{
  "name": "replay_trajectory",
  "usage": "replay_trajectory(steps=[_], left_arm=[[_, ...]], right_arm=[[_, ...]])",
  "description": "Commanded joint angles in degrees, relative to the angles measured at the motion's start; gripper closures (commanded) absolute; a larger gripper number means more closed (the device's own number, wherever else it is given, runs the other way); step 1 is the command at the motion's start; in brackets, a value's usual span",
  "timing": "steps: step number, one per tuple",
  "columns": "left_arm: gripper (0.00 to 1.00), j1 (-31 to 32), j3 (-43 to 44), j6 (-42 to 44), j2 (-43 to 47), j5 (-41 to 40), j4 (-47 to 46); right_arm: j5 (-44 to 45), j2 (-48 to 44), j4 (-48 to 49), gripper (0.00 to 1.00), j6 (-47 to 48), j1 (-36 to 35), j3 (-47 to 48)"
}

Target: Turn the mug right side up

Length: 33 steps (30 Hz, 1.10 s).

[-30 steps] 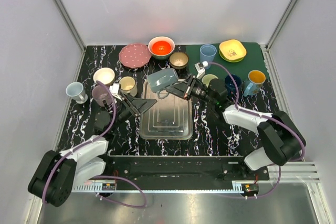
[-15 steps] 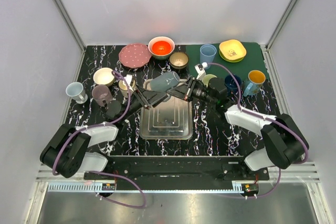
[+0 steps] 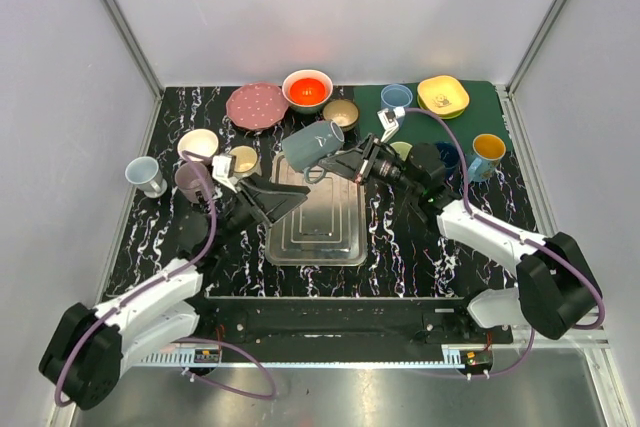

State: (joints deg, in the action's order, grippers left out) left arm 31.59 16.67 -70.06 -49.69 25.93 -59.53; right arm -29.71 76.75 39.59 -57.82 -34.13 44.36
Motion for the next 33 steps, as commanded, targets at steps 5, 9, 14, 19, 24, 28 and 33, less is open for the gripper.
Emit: replay_trajectory(steps=[5, 9, 14, 19, 24, 28, 33], left_arm=[[0.19, 1.01, 0.47, -1.74, -10.68, 0.00, -9.01], [0.19, 0.93, 2.22, -3.32, -13.67, -1.50, -13.32], [0.24, 0.93, 5.74, -4.82, -16.13, -3.25, -18.50], [0.42, 0.93, 8.20, -7.36, -19.30, -4.75, -25.10], [0.60, 0.84, 10.57, -10.44, -22.90, -5.19, -31.26], [0.77, 0.84, 11.63, -10.62, -23.17, -6.77, -32.84], [1.00, 0.93, 12.43, -10.80, -23.43, -6.77, -33.72]], right_arm=[[-2.10, -3.54, 12.26, 1.00, -1.15, -1.64, 4.42], [-2.80, -3.89, 12.53, 1.00, -1.24, -2.26, 4.51], [-3.16, -5.03, 12.00, 1.00, -1.06, -2.52, 3.28], [-3.68, -5.74, 12.26, 1.00, -1.06, -2.52, 1.61], [-4.47, -6.09, 12.00, 1.00, -0.63, -2.43, -0.76], [-4.56, -6.53, 11.38, 1.00, 0.34, -2.52, -3.04], [-4.47, -6.44, 11.73, 1.00, 0.52, -2.52, -4.37]])
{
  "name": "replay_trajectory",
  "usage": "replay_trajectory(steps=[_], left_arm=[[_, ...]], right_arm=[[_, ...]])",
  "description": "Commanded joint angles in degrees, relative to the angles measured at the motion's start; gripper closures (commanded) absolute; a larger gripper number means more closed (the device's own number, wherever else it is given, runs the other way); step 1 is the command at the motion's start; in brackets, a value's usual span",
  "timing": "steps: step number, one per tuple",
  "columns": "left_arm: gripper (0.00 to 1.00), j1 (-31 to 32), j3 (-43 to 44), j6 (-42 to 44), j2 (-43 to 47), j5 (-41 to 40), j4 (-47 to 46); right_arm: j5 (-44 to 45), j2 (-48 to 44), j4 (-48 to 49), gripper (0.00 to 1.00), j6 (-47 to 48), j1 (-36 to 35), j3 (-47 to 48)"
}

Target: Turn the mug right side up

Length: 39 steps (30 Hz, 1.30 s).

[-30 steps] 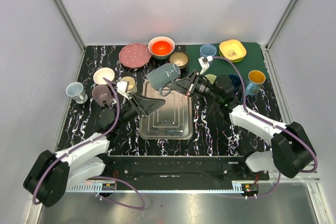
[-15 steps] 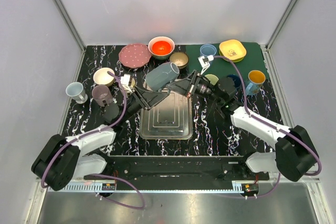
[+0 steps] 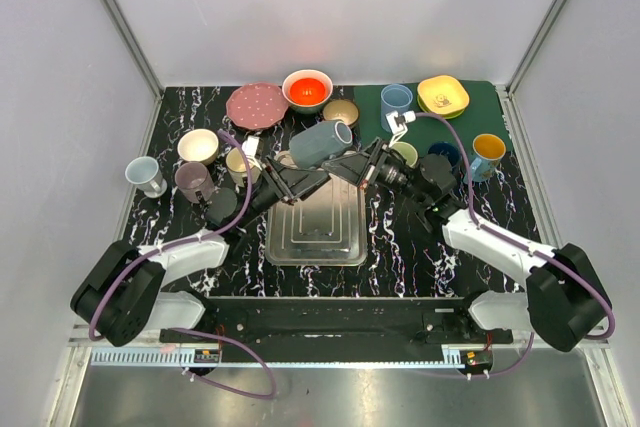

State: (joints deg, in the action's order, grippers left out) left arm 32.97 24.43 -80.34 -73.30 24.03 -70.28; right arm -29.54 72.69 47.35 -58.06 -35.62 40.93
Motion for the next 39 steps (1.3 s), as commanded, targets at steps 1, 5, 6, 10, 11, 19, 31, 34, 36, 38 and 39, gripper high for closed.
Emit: replay_trajectory(steps=[1, 5, 6, 10, 11, 19, 31, 34, 36, 38, 39], left_arm=[[1.00, -0.45, 4.58, -0.61, 0.00, -4.87, -23.41], [1.00, -0.45, 3.44, -1.23, -0.35, -4.69, -24.64], [1.00, -0.54, 3.00, -1.40, -0.36, -4.96, -25.16], [1.00, -0.45, 2.12, -1.40, 1.05, -4.79, -25.08], [1.00, -0.45, 2.03, -0.97, 1.23, -4.52, -25.08], [1.00, -0.45, -1.04, -0.88, 2.28, -6.01, -24.90], [1.00, 1.74, 4.66, 27.35, 19.21, -2.23, 17.34], [1.00, 4.03, 10.27, 39.76, 24.58, -7.31, 39.32], [1.00, 4.90, 12.13, 43.93, 26.44, -12.04, 51.91], [1.00, 5.52, 15.55, 49.47, 28.03, -15.66, 59.61], [1.00, 6.22, 16.52, 51.14, 28.29, -18.55, 62.95]], right_arm=[[-4.65, -2.37, 3.80, 1.00, 0.85, -0.95, -1.02], [-4.56, -2.55, 3.71, 1.00, 1.46, -0.95, -1.46], [-4.47, -2.55, 3.71, 1.00, 1.64, -1.03, -1.55], [-4.65, -2.28, 4.15, 1.00, 2.08, -1.03, -2.25], [-4.82, -2.11, 4.06, 1.00, 2.25, -0.95, -2.34], [-5.35, -1.14, 4.15, 1.00, 3.13, -0.95, -2.87], [-8.16, -0.08, -15.76, 0.74, 11.65, -0.95, 2.57], [-6.33, -1.40, -26.38, 0.48, 16.04, -1.03, 5.20], [-1.60, -3.33, -35.95, 0.27, 20.07, -1.21, 5.92], [4.71, -6.49, -42.14, 0.25, 22.37, -1.30, 7.23], [7.54, -7.98, -49.22, 0.25, 24.03, -1.30, 7.58]])
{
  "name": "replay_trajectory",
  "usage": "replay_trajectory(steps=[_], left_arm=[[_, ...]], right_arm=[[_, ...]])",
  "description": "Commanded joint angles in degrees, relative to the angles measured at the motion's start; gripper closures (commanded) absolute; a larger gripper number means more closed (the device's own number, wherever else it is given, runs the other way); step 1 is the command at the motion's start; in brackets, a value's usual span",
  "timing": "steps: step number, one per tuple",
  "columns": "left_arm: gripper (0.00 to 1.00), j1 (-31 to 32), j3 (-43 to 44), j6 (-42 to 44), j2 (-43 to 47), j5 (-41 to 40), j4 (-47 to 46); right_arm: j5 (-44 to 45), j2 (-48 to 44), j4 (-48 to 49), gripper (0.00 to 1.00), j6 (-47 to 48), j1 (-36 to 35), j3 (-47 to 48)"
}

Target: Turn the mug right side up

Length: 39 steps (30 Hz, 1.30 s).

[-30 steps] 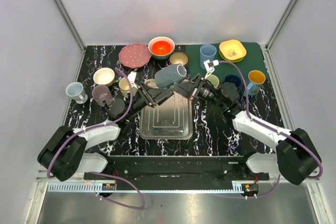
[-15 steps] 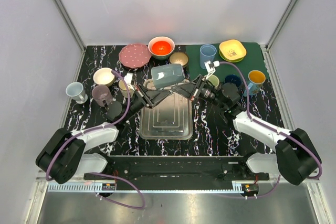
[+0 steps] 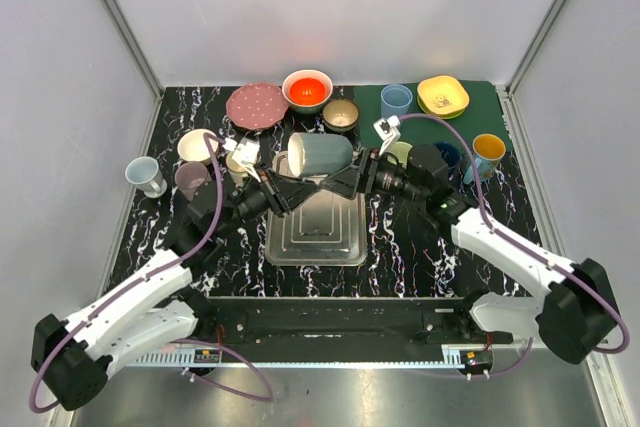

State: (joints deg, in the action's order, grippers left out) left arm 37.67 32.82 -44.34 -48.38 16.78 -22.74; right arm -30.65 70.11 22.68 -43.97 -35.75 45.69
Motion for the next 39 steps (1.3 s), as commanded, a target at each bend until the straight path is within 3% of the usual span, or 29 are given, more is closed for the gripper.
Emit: replay_trajectory(steps=[1, 6, 8, 13, 18, 27, 37, 39], left_arm=[[1.00, 1.79, 10.14, 18.03, 3.21, -12.89, 21.45], [1.00, 6.52, 16.39, 21.92, -1.53, -19.57, 31.33], [1.00, 9.86, 22.09, 23.68, -7.76, -22.30, 33.63], [1.00, 20.06, 37.02, 27.98, -26.57, -27.67, 40.49], [1.00, 22.00, 45.83, 28.69, -39.65, -26.09, 44.44], [1.00, 25.87, 60.77, 32.91, -58.73, -25.83, 50.69], [1.00, 26.14, 66.58, 33.44, -67.90, -25.56, 54.38], [0.94, 26.31, 66.41, 33.61, -68.25, -26.44, 54.64]], right_arm=[[11.81, -8.20, -28.00, 0.25, 10.47, -1.25, 3.95], [34.04, -17.44, -46.53, 0.24, 12.58, -1.43, 8.70], [44.65, -20.79, -51.13, 0.23, 12.94, -1.43, 13.35], [56.12, -23.61, -59.23, 0.17, 16.01, -1.43, 23.72], [57.02, -25.28, -63.54, 0.16, 15.05, -1.34, 28.13], [56.85, -29.41, -64.60, 0.13, 14.00, -1.34, 24.54], [54.12, -29.15, -63.37, 0.11, 14.34, -1.43, 21.72], [54.03, -29.24, -62.67, 0.10, 14.70, -1.34, 20.93]])
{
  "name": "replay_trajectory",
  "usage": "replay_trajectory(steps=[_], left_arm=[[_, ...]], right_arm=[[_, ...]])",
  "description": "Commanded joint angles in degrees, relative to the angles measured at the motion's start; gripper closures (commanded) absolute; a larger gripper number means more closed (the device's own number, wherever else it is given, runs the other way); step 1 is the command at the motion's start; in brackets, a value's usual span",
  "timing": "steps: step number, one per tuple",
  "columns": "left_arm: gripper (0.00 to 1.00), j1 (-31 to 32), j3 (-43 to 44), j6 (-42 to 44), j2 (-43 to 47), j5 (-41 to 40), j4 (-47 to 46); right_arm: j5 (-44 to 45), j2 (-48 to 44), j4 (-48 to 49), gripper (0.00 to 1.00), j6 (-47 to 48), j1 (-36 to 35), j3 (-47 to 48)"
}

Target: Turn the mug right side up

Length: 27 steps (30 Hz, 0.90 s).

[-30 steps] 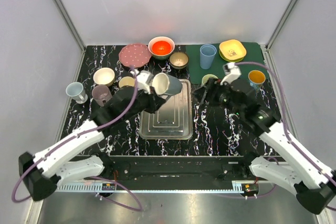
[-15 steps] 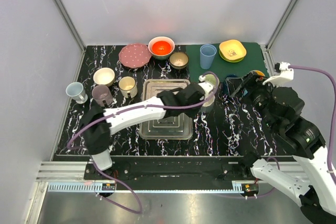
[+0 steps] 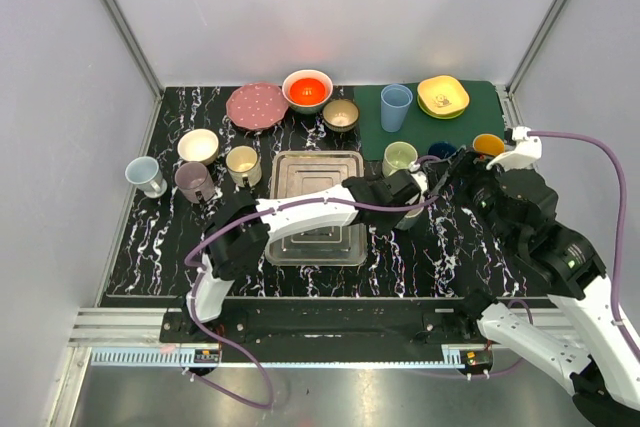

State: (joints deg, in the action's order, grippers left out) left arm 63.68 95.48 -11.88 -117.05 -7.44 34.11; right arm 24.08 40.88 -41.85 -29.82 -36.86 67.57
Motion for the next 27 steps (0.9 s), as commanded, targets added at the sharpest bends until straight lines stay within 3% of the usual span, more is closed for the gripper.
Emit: replay_trajectory(steps=[1, 5, 9, 13, 18, 19, 20, 26, 27], left_arm=[[0.92, 0.22, 3.75, 1.16, 0.34, -2.57, -2.29], [0.59, 0.39, 3.48, 0.98, 0.60, -3.89, -1.85], [0.43, 0.65, 0.51, 0.10, 3.76, -5.83, -1.85], [0.35, 0.92, -3.63, -1.21, 10.43, -8.90, -1.85], [0.22, 2.23, -13.89, -5.42, 28.17, -18.55, 0.16], [0.06, 2.41, -15.66, -6.91, 31.07, -21.27, 0.87], [0.01, 2.33, -17.42, -8.84, 36.75, -26.17, 2.35], [0.01, 1.54, -29.38, -22.21, 51.20, -32.54, 6.40], [0.01, 1.62, -30.43, -27.53, 51.83, -33.77, 7.54]], right_arm=[[-0.61, -0.01, 2.03, 0.10, 0.56, -0.23, -1.12], [-0.78, 0.43, 2.38, 0.09, 0.73, -0.32, -1.56], [-0.34, 0.51, 2.29, 0.08, 1.00, -0.23, -1.57], [0.88, 0.60, 2.30, 0.07, 1.17, -0.23, -1.30], [3.78, 0.78, 2.38, 0.05, 2.31, -0.32, -1.21], [4.22, 0.78, 2.73, 0.04, 2.58, -0.14, -1.56], [4.23, 0.95, 3.78, 0.03, 3.10, -0.14, -2.00], [-0.86, 3.59, 10.10, 0.02, 3.81, -0.23, -7.80], [-1.57, 4.20, 10.99, 0.01, 3.72, -0.14, -9.02]])
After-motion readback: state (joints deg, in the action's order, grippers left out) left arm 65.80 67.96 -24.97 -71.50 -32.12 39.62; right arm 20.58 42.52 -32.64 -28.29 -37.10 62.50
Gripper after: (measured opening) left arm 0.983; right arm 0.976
